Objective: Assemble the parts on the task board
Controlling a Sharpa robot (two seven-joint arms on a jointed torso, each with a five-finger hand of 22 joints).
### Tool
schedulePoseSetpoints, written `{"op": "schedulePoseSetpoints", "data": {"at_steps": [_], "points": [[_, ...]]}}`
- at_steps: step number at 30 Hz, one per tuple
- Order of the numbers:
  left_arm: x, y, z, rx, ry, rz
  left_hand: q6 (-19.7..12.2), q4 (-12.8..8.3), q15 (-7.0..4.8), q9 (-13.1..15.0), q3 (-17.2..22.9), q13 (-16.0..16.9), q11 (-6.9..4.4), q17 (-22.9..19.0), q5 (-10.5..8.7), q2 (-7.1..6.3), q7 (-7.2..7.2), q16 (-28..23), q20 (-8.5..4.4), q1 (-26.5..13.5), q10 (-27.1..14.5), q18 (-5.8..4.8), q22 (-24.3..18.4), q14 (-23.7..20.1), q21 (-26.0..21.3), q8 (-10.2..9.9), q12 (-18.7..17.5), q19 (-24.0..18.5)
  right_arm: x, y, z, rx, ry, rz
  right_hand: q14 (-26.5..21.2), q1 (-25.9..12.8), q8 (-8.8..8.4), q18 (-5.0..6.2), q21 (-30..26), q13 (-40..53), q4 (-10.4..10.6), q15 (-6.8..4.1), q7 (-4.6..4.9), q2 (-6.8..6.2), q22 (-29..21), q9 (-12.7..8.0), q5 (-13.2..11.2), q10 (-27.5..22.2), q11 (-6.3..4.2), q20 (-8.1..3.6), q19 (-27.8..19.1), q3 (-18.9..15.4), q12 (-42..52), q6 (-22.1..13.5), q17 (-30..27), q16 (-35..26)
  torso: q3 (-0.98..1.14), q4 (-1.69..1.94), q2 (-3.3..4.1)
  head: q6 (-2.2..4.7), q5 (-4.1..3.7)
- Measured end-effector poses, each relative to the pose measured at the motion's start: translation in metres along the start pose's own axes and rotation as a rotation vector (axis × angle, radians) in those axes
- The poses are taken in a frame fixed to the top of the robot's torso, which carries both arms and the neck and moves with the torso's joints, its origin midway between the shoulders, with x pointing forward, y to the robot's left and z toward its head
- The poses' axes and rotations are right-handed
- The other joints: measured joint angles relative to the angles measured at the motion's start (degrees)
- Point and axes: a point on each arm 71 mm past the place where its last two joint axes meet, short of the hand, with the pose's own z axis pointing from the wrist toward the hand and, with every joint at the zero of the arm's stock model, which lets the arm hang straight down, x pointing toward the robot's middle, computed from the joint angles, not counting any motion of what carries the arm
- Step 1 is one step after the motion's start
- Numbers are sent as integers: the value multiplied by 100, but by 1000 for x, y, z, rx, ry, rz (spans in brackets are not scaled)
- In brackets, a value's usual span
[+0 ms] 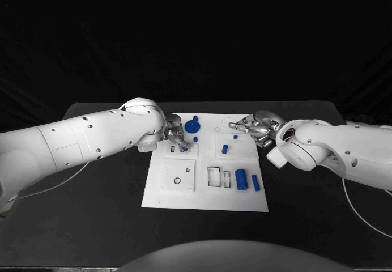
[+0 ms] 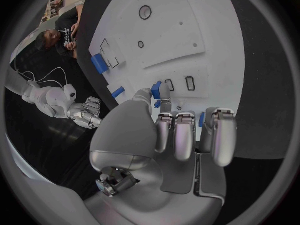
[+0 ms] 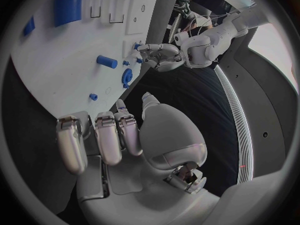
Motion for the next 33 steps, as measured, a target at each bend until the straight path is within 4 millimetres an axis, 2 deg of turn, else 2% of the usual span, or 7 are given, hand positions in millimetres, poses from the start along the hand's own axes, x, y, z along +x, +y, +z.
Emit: {"op": "schedulePoseSetpoints", "data": {"at_steps": [3, 6, 13, 24, 33], "points": [[-6, 2, -3, -2, -12, 1, 20, -8, 0, 0, 40, 0, 0, 0, 27, -34, 20, 0, 0, 34, 0, 0, 0, 0, 0, -30, 0, 0, 0, -1, 0, 2, -1, 0, 0, 0, 0, 0, 0, 0, 0, 0, 0, 0, 0, 0, 0, 0, 0, 0, 0, 0, 0, 0, 0, 0, 1, 0, -1, -3, 12], [-13, 4, -7, -5, -25, 2, 34, -16, -19, 12, 110, 0, 0, 0, 139, -109, 10, 0, -29, 108, 0, 0, 0, 19, 0, -79, 0, 12, 0, -2, 0, 4, -1, 0, 0, 0, 0, 0, 0, 0, 0, 0, 0, 0, 0, 0, 0, 0, 0, 0, 0, 0, 0, 0, 0, 0, 3, 3, -1, -7, 21], [-23, 14, -14, -29, -41, -7, 53, -16, -20, 27, 143, -1, 0, -1, 150, -182, 10, 0, -41, 181, 0, 1, 0, 20, 0, -114, 0, 0, 1, -2, 1, 6, 0, -1, 0, 0, 0, 0, 0, 0, 0, 0, 0, 0, -1, -1, 0, 0, 0, 0, 0, 0, 0, 0, 0, 0, 5, 3, -4, -17, 34], [-20, 24, -16, -84, -6, -26, 73, -16, -20, 31, 142, -1, 1, -2, 149, -182, 30, 0, -41, 180, 0, 0, -1, 20, 0, -168, 0, 0, 1, -3, 1, 8, -1, 0, 0, 0, 0, 0, 0, 0, 0, 0, 0, 0, -2, -2, 0, 0, 0, 0, 0, 0, 0, 0, -1, 0, 3, -2, -2, -25, 48], [-14, 20, -16, -129, 23, -26, 74, -6, -20, 30, 151, -1, 1, -2, 148, -181, 30, 0, -41, 147, 0, 0, -1, 20, 0, -194, 0, 0, 1, -4, 1, 10, -2, -1, 0, 0, 0, 0, 0, 0, 0, 0, 0, 0, -2, -2, 0, 0, 0, 0, 0, 0, 0, 0, -1, 0, 3, -3, 2, -39, 62]]}}
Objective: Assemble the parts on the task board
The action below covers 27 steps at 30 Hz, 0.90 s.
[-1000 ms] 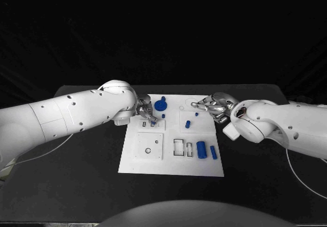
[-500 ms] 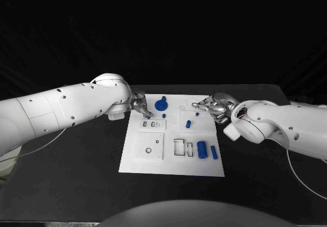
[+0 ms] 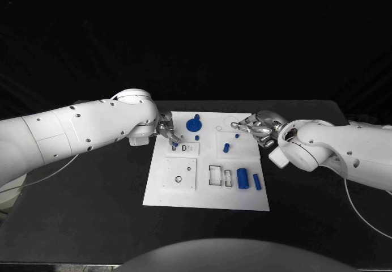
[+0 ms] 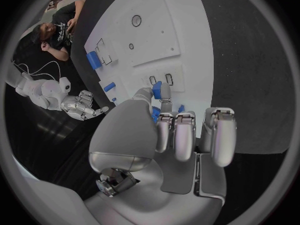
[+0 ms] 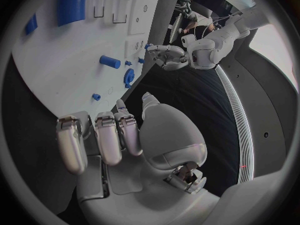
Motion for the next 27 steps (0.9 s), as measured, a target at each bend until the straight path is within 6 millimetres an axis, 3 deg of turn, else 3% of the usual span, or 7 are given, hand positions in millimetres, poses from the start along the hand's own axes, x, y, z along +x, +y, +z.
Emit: {"op": "schedulePoseSetpoints", "data": {"at_steps": [6, 13, 27], "points": [[2, -6, 0, -14, 6, 5, 1, 7, 0, 0, 6, 0, 0, 0, 0, 43, 0, 0, 0, -62, 0, 0, 0, 0, 0, -18, 0, 0, 0, 0, 0, 0, 0, 0, 0, 0, 23, 0, 0, 0, 0, 0, 0, 0, 0, 0, 0, 0, 0, 0, 0, 0, 0, 0, 0, 0, -3, -3, 1, -1, 2], [3, -13, 1, -20, 8, 14, 11, 7, 0, -1, 6, -1, 0, 0, 19, 43, -11, 0, 0, -62, 0, 0, 0, 0, 0, -53, 0, 0, 1, 1, 1, -1, 0, 0, 0, 0, 23, -1, 0, 0, 0, 0, 0, 0, -1, 5, 0, 0, 0, 0, 0, 0, 0, 0, 0, 0, -2, -5, 3, -1, 110], [5, -22, 2, -25, 2, 38, 15, -2, 0, -5, 47, 2, 0, -1, 18, 59, -14, 0, 0, -92, 0, 0, 0, 0, 0, -83, 0, 0, 1, 1, 0, -5, -5, 1, 0, 22, 23, 0, 0, 2, 16, 0, 0, 22, -2, 4, 0, 0, 0, 0, 0, -16, 0, 0, 4, 0, 3, 0, 1, -14, 69]]}}
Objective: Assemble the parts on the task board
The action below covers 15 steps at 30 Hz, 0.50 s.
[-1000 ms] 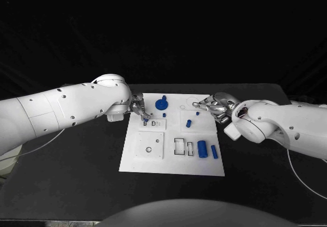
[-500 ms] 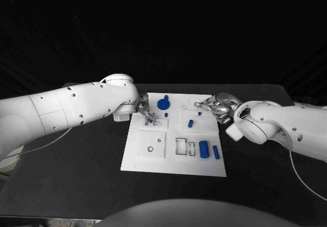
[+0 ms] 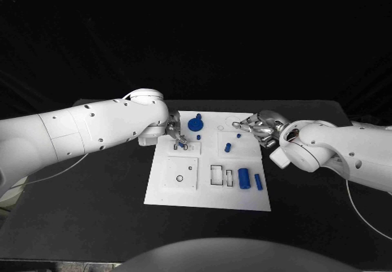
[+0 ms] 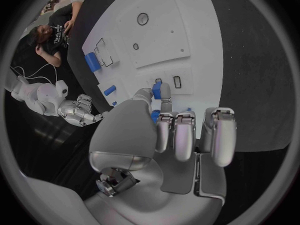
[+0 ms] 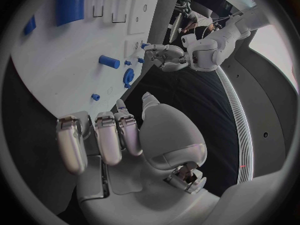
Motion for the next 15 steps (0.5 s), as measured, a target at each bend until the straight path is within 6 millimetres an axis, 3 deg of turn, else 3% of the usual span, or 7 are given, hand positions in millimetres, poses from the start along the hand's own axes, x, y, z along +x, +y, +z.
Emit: {"op": "schedulePoseSetpoints", "data": {"at_steps": [15], "points": [[0, -6, 3, 0, -4, 12, -5, -1, 0, 15, 63, 1, 0, 0, -2, -8, 6, 0, 0, -8, 0, -1, 0, 0, 0, -15, 0, 0, 0, 0, 0, -2, -4, 1, 0, 0, 0, 0, 0, 0, 0, 0, 0, 0, 0, -1, 27, 0, 0, 0, 0, 0, 0, 0, -1, 0, -3, -7, -2, -5, -24]]}}
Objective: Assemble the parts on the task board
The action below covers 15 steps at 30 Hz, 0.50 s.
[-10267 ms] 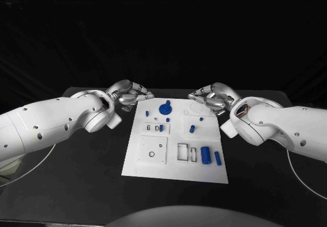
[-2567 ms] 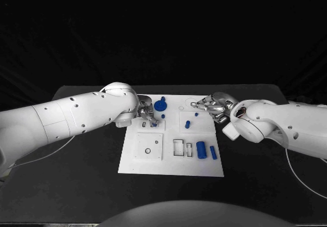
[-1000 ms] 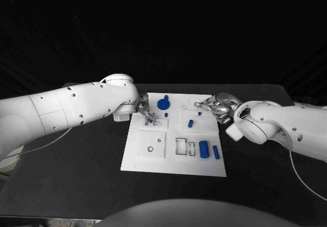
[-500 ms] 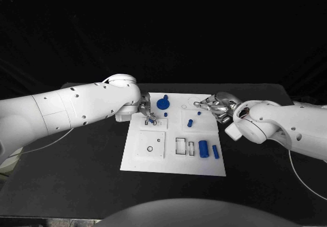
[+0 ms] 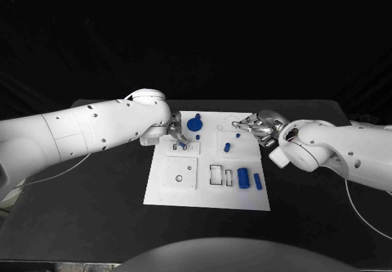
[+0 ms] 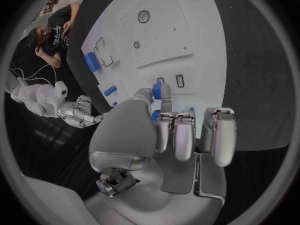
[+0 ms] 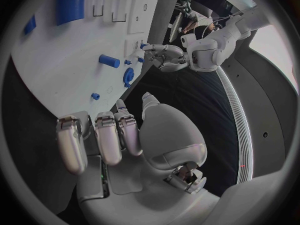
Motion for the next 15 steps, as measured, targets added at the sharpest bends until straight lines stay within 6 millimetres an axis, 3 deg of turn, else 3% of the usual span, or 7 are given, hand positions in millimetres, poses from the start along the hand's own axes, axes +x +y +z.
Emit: {"op": "schedulePoseSetpoints", "data": {"at_steps": [15], "points": [[1, 4, 4, -14, 1, -5, -1, 3, 0, 14, 34, -1, 0, 0, -18, 26, 1, 0, 0, 27, 0, 0, 0, 0, 0, -22, 0, 0, 1, 1, 0, -3, -1, 1, 0, 0, 0, 0, 0, 0, 0, 0, 0, 0, 4, -1, -1, 0, 0, 0, 0, 0, 0, 0, -1, 0, -3, 8, 6, -34, -10]]}}
